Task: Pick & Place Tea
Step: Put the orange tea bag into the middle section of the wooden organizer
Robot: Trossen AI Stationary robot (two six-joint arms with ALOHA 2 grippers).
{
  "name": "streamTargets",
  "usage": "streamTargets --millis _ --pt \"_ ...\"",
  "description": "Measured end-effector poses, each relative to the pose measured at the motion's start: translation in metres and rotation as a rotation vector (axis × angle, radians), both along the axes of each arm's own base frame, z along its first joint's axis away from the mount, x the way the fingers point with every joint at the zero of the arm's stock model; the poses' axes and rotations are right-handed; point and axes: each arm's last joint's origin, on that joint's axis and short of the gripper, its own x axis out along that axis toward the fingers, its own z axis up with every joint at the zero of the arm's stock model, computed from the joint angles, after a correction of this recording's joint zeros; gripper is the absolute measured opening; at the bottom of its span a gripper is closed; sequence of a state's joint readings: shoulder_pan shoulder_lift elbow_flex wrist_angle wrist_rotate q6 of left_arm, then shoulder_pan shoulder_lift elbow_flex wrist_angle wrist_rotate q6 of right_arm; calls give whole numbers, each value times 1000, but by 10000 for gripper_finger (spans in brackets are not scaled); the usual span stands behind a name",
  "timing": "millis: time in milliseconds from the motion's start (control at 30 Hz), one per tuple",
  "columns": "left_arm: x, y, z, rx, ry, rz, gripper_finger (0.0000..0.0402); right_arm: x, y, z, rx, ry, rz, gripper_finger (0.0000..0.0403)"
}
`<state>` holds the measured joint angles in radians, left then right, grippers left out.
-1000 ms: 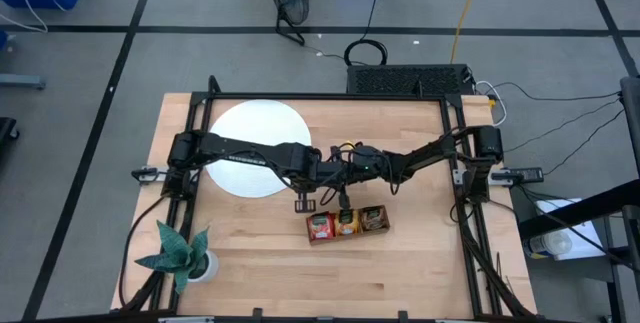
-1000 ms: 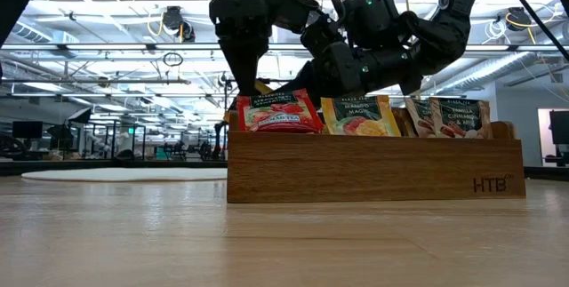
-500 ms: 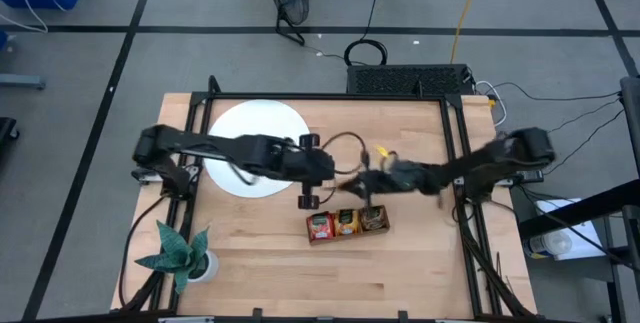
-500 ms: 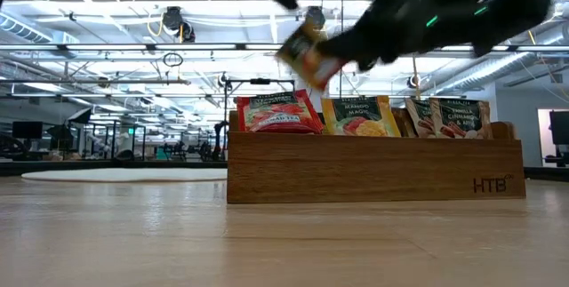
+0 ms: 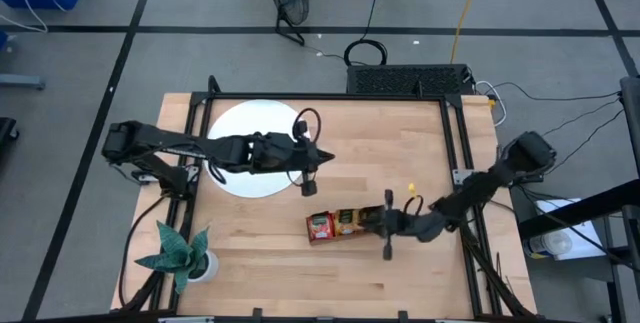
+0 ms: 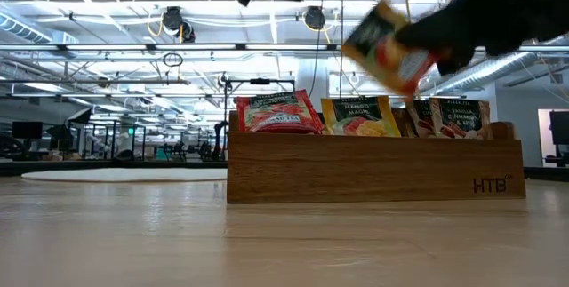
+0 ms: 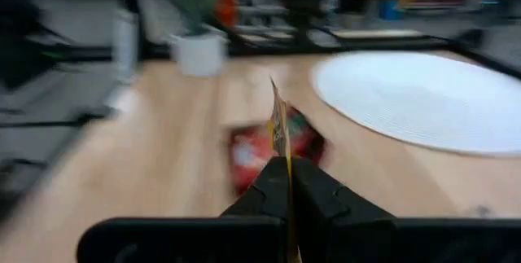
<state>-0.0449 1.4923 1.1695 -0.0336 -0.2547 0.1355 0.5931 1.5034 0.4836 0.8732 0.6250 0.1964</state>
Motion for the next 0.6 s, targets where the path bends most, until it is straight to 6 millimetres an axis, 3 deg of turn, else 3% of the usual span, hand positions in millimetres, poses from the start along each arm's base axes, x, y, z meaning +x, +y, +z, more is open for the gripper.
streamTargets --millis 100,333,600 --pt "0 3 -10 -36 -35 -11 5 12 5 -15 -27 35 -49 0" --pt "1 -2 -14 -86 -80 -39 29 34 15 -36 -66 78 -73 0" --pt "2 -7 -12 -76 -91 -59 30 35 16 -47 -89 142 -89 0"
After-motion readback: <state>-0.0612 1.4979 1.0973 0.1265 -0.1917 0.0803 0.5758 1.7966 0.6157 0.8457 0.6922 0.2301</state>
